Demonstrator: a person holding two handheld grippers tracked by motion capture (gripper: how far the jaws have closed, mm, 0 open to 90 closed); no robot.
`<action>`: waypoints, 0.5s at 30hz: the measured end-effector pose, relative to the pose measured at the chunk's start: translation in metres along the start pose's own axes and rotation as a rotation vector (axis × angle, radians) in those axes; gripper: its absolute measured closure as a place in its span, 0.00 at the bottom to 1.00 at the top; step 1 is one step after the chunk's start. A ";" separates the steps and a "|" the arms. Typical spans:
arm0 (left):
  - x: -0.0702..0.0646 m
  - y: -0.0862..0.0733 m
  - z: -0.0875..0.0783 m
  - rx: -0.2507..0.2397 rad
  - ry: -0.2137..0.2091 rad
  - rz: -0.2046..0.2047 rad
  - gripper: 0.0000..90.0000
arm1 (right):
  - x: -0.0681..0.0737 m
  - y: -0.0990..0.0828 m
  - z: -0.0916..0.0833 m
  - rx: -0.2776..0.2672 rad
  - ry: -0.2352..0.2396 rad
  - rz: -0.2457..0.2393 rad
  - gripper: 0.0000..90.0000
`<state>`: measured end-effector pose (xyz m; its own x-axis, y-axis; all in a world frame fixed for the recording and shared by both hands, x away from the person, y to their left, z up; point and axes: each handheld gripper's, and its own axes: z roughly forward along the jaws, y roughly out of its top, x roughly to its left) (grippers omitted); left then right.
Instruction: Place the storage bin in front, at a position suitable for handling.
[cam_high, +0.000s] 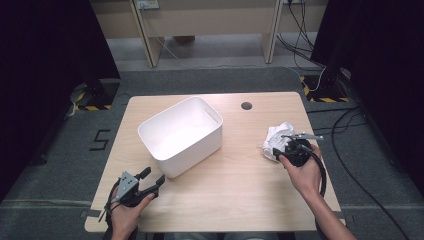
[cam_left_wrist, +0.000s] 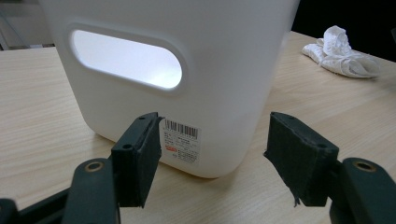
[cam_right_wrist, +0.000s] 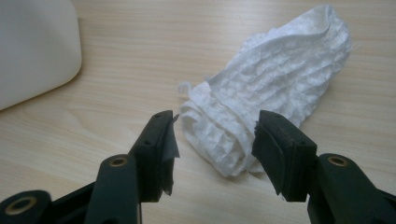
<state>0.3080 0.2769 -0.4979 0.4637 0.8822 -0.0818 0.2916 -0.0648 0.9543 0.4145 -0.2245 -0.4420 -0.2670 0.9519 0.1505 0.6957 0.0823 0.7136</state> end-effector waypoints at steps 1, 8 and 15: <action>0.000 0.000 -0.001 -0.001 0.000 -0.001 0.38 | 0.000 0.000 0.000 0.001 0.001 0.003 0.53; 0.005 0.025 -0.016 -0.039 -0.016 -0.131 0.40 | 0.008 0.005 -0.004 -0.004 0.022 0.012 0.57; 0.013 0.065 -0.022 -0.010 0.010 -0.152 0.44 | 0.032 0.025 -0.001 0.000 0.061 -0.001 0.64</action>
<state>0.3145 0.2940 -0.4310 0.4069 0.8860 -0.2225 0.3490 0.0744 0.9342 0.4221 -0.1922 -0.4187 -0.3074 0.9322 0.1913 0.6957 0.0830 0.7135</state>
